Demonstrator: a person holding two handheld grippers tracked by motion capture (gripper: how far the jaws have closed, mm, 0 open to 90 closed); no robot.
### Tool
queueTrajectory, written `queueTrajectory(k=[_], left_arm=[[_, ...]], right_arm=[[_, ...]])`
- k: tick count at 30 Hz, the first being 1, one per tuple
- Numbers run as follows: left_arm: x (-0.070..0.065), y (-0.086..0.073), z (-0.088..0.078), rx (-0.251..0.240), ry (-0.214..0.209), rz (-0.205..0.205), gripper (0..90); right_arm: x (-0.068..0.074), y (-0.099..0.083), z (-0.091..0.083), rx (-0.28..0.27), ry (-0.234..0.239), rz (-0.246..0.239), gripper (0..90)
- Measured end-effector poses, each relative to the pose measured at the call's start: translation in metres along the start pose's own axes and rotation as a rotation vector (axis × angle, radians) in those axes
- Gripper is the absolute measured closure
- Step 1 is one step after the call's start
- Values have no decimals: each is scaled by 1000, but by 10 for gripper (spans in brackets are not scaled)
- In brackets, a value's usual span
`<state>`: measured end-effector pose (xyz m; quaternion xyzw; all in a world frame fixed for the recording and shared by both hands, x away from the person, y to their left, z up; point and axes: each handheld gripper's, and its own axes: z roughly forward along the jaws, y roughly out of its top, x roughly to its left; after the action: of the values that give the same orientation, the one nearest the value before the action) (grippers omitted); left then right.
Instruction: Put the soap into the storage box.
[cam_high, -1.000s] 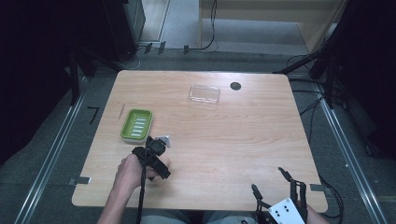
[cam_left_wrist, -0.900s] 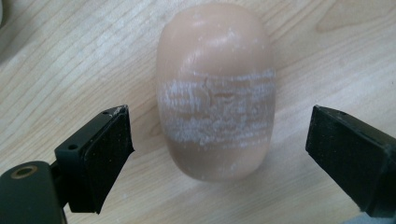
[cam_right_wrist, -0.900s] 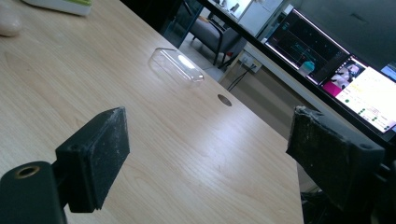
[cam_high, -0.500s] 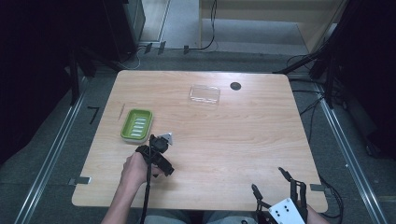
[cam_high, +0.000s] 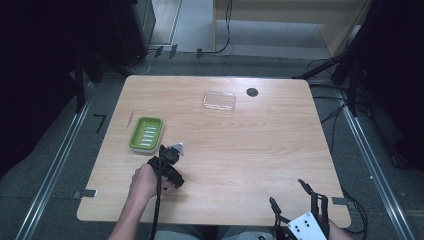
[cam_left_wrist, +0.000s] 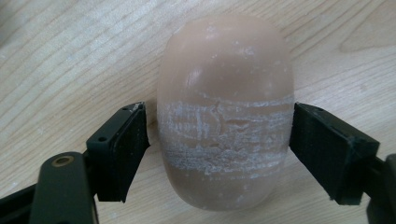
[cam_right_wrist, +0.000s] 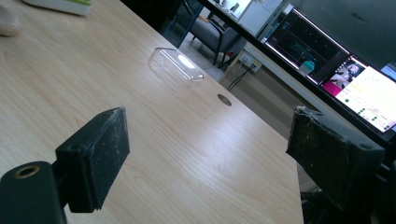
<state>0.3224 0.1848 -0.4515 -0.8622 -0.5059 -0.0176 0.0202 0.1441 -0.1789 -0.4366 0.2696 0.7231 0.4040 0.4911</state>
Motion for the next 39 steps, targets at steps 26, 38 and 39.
queueTrajectory(k=[26, 38, 39], left_arm=[[0, -1, 2, -15, -8, -4, 334], [2, -3, 2, -26, -6, -3, 339], [3, -3, 2, -29, -5, -5, 339]], right_arm=[[0, 0, 0, -4, -2, 2, 132], [0, 0, 0, -5, -4, -3, 132], [0, 0, 0, -5, -4, -2, 132]])
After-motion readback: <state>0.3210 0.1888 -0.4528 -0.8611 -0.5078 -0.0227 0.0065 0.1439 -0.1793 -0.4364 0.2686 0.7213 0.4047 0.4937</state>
